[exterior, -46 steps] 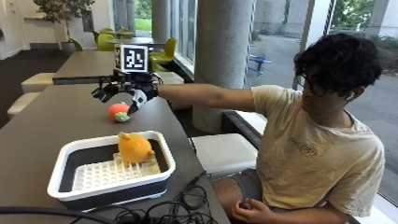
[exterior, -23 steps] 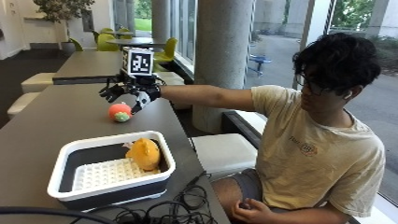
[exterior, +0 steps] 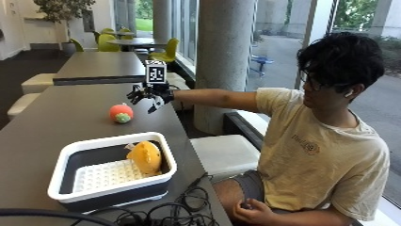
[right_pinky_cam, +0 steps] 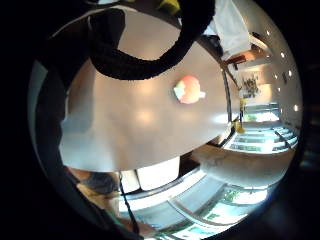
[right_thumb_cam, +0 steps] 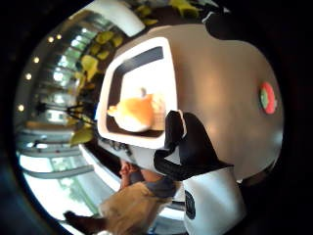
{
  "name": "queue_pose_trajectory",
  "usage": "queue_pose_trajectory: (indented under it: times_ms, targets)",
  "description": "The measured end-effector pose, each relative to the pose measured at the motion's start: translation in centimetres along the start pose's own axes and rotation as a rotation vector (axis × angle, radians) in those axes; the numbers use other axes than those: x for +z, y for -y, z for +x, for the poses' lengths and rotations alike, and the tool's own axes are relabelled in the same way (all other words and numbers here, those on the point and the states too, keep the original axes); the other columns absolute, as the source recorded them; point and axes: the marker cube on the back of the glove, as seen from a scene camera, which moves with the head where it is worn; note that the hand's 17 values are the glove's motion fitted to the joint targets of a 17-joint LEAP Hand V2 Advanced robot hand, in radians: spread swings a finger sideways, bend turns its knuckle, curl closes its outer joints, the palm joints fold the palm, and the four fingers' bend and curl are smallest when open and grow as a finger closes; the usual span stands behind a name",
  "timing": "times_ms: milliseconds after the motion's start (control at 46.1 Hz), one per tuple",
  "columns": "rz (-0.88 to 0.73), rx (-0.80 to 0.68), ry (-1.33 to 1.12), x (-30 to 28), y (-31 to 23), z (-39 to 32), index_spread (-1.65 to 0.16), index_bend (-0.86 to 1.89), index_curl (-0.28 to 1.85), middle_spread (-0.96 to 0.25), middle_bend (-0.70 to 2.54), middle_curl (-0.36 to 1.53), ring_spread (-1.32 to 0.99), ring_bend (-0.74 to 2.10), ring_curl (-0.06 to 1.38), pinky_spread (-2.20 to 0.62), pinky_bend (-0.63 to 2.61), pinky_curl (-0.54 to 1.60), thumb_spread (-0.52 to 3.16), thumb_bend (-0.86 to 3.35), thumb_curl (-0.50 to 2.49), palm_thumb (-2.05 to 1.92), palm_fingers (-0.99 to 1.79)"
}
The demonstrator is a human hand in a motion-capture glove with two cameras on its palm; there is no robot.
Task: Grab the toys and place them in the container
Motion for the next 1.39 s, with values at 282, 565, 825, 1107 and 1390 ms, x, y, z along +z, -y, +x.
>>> queue_pose_trajectory:
  times_ms: [282,565,825,1107,1390]
  targets:
    - [-0.012,0.075,-0.140,0.5,-4.5,8.6,-0.36,0.25,0.54,-0.07,0.17,0.36,-0.11,0.25,0.39,-0.03,0.92,0.30,1.40,-0.01,0.33,0.19,0.05]
    - [0.015,0.058,-0.056,-1.1,-5.6,4.2,-0.37,0.27,0.54,-0.08,0.17,0.35,-0.11,0.21,0.39,-0.02,0.91,0.31,1.40,-0.01,0.33,0.19,0.04]
    - [0.015,0.033,-0.033,-1.0,-6.3,4.9,-0.37,0.27,0.54,-0.07,0.17,0.34,-0.10,0.19,0.39,-0.02,0.90,0.32,1.40,-0.01,0.33,0.20,0.04]
    - [0.014,0.086,-0.040,-1.2,-6.9,5.3,-0.37,0.28,0.54,-0.07,0.17,0.34,-0.10,0.19,0.38,-0.02,0.90,0.32,1.40,-0.01,0.32,0.19,0.04]
    - [0.021,0.017,-0.026,-1.0,-6.2,5.3,-0.37,0.29,0.54,-0.08,0.17,0.34,-0.10,0.19,0.38,-0.02,0.89,0.32,1.40,-0.01,0.32,0.19,0.04]
